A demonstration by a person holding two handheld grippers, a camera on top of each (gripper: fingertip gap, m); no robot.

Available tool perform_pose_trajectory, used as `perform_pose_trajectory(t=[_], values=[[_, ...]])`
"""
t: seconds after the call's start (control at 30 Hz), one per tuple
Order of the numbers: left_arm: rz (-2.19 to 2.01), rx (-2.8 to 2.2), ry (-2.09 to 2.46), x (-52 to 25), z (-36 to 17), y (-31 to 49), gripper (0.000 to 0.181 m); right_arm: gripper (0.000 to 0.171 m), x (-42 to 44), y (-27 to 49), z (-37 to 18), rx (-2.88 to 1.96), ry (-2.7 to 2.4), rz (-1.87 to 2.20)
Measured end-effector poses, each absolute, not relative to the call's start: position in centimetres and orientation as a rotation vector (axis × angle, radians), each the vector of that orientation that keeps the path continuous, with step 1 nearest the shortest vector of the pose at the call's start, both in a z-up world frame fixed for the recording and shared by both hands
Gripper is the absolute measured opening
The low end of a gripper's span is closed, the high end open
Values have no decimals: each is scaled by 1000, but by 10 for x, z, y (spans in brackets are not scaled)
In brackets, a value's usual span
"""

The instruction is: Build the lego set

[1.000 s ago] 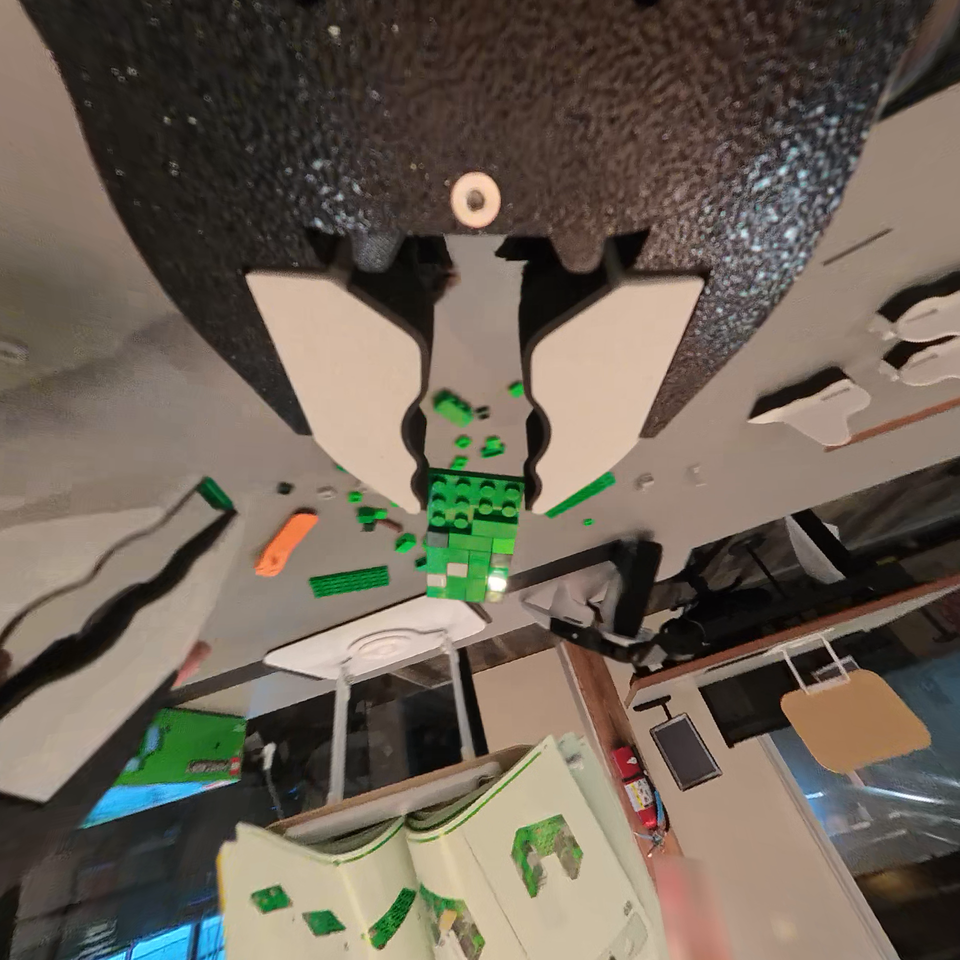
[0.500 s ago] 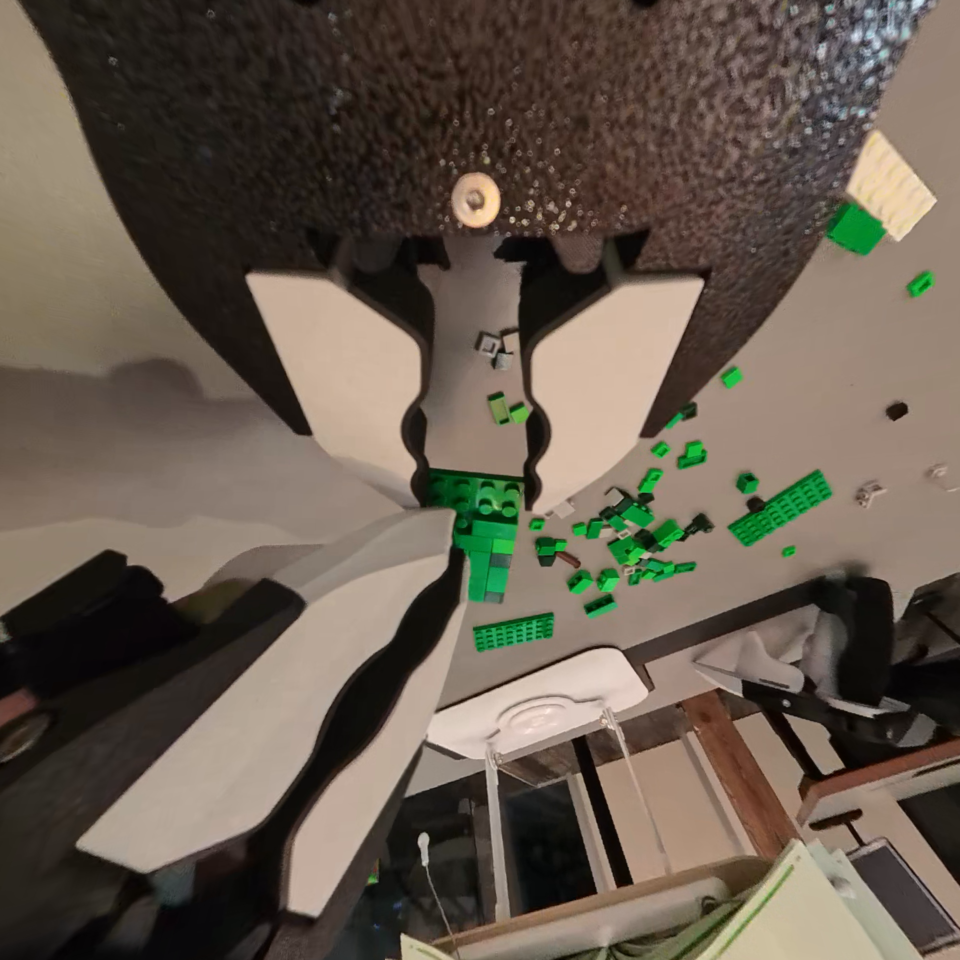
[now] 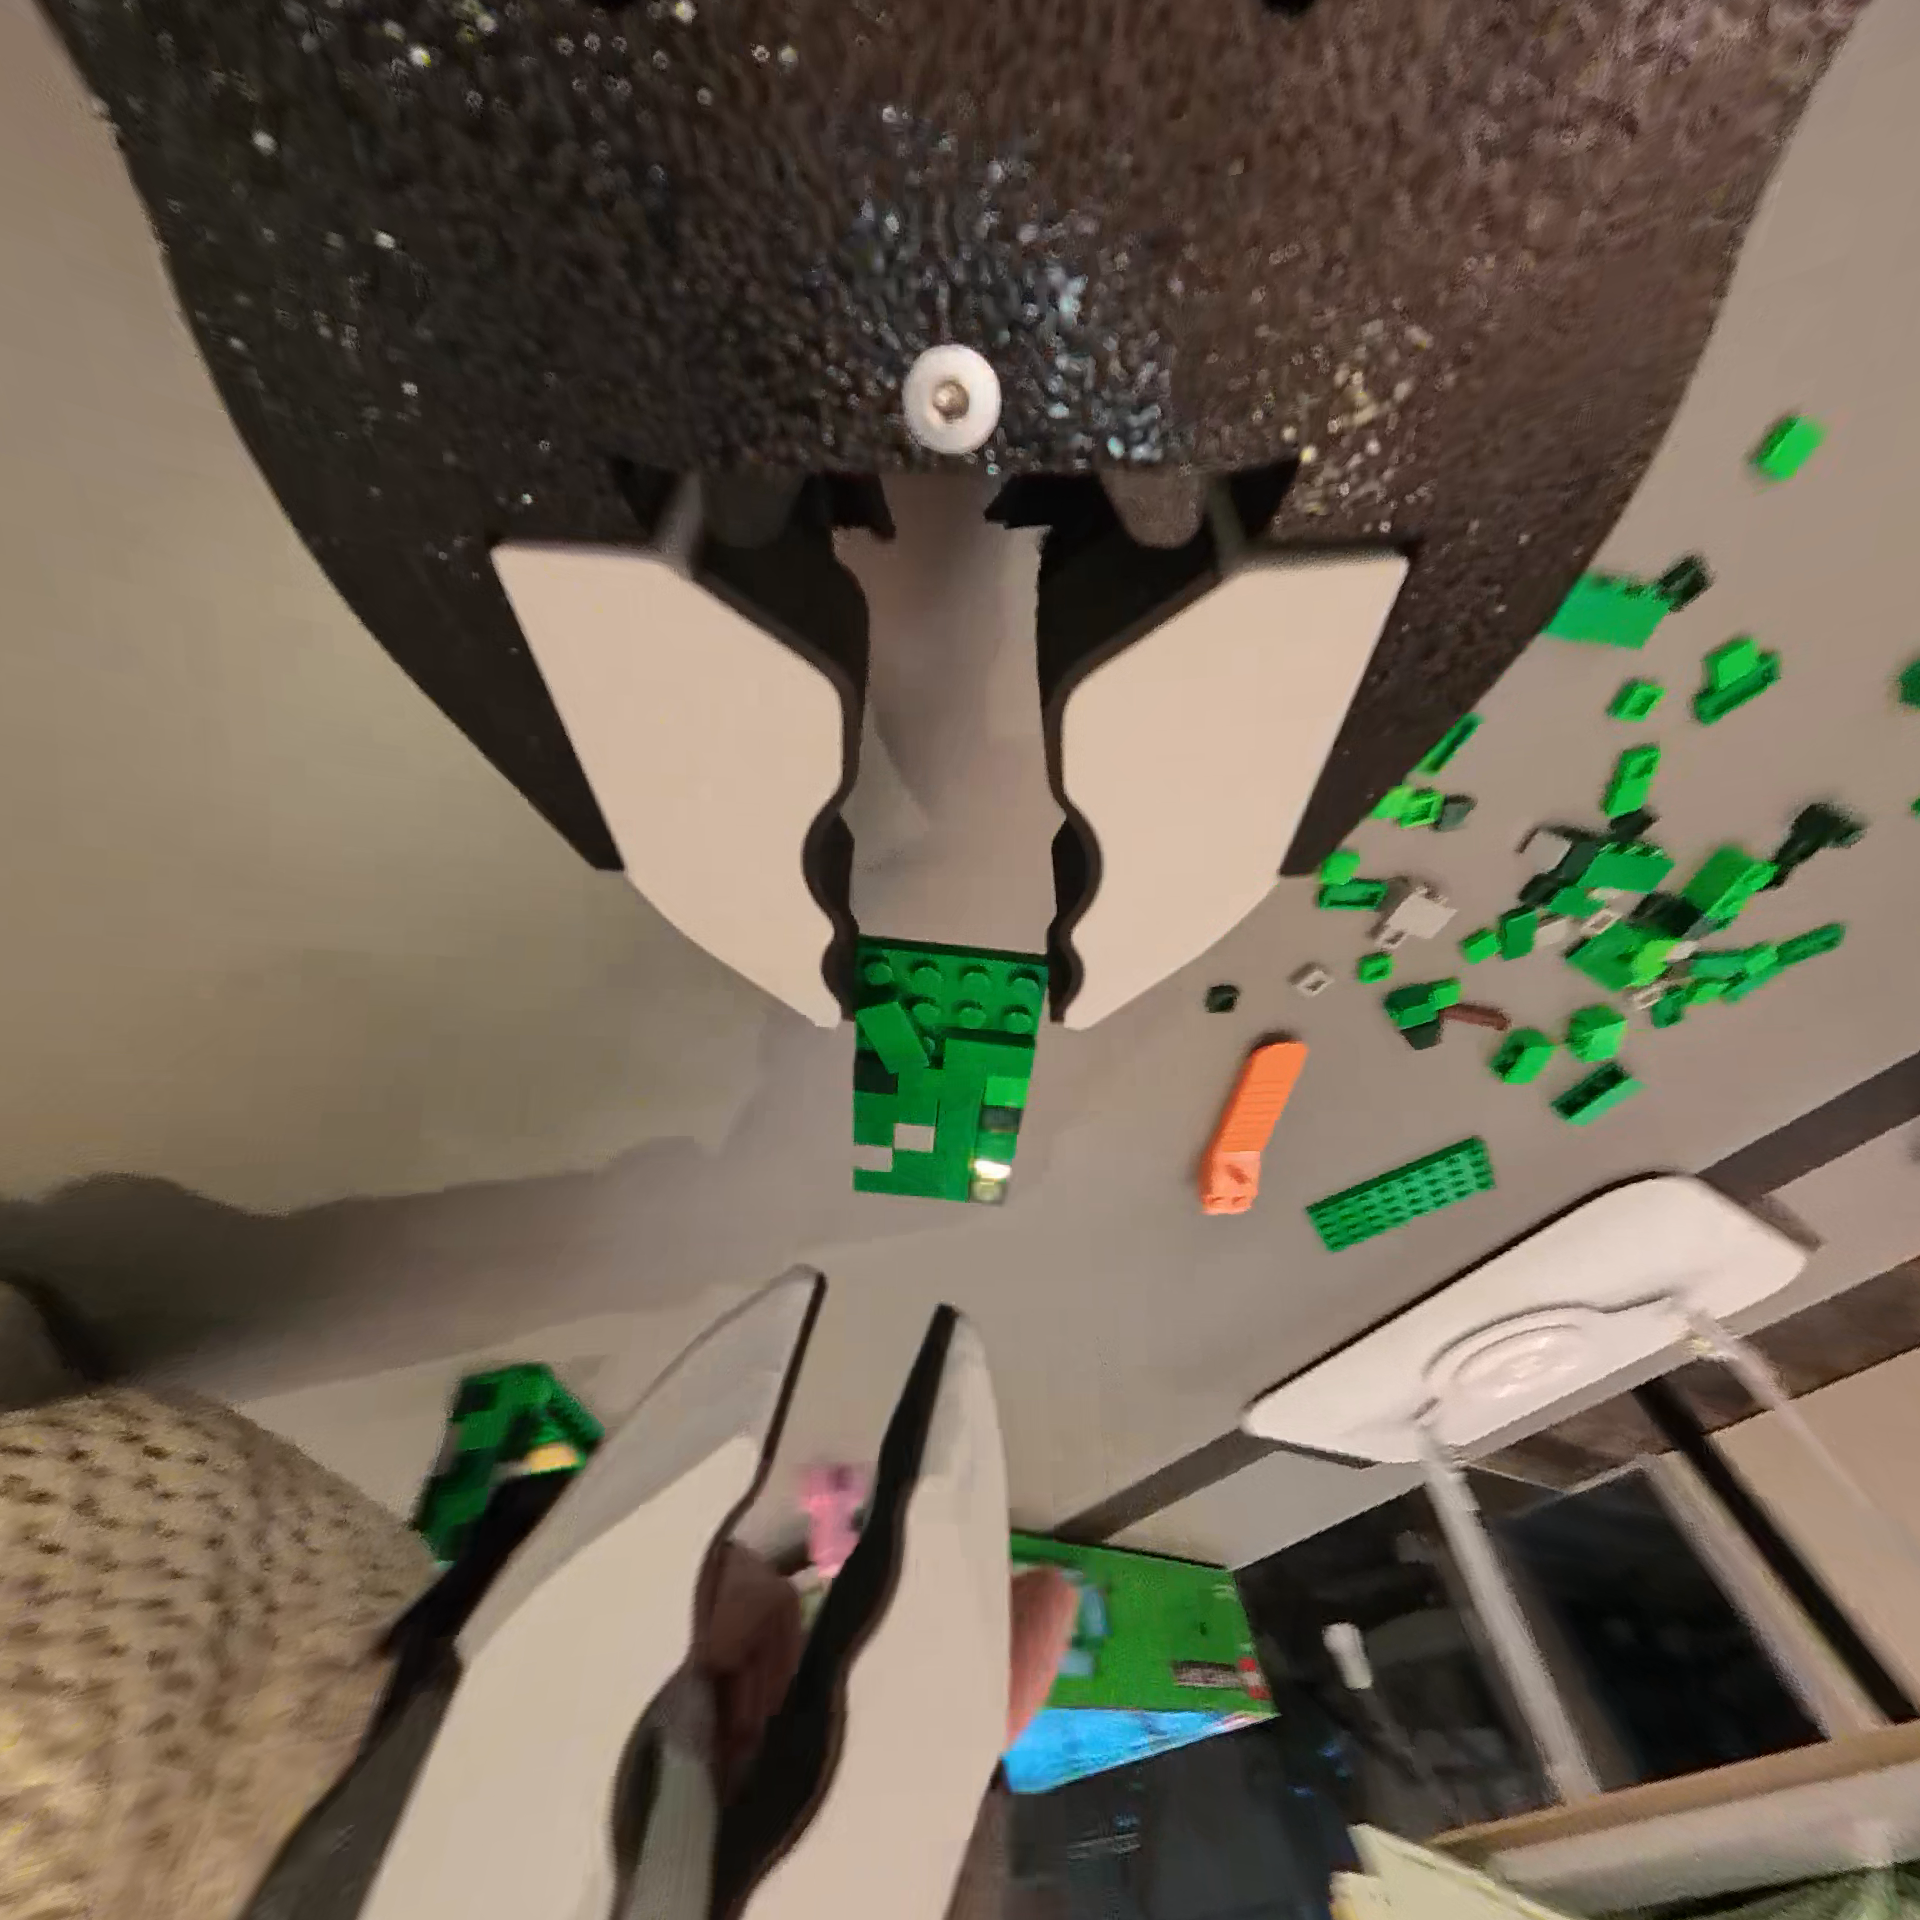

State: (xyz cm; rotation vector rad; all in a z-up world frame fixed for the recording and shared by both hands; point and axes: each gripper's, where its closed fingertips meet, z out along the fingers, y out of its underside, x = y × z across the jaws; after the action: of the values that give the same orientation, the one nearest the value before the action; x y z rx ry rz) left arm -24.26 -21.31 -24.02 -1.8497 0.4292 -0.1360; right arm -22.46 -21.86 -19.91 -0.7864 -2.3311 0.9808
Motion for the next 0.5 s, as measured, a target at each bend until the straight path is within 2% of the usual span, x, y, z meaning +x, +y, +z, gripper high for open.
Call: perform_pose_trajectory(t=[0.17,0.5], values=[[-243,-1821,616,-219,-243,-224,34,6,-207,-241,-215,-366,-2504,814],[-284,-1807,689,-211,-244,-230,34,11,-203,-247,-240,-207,-2728,604]])
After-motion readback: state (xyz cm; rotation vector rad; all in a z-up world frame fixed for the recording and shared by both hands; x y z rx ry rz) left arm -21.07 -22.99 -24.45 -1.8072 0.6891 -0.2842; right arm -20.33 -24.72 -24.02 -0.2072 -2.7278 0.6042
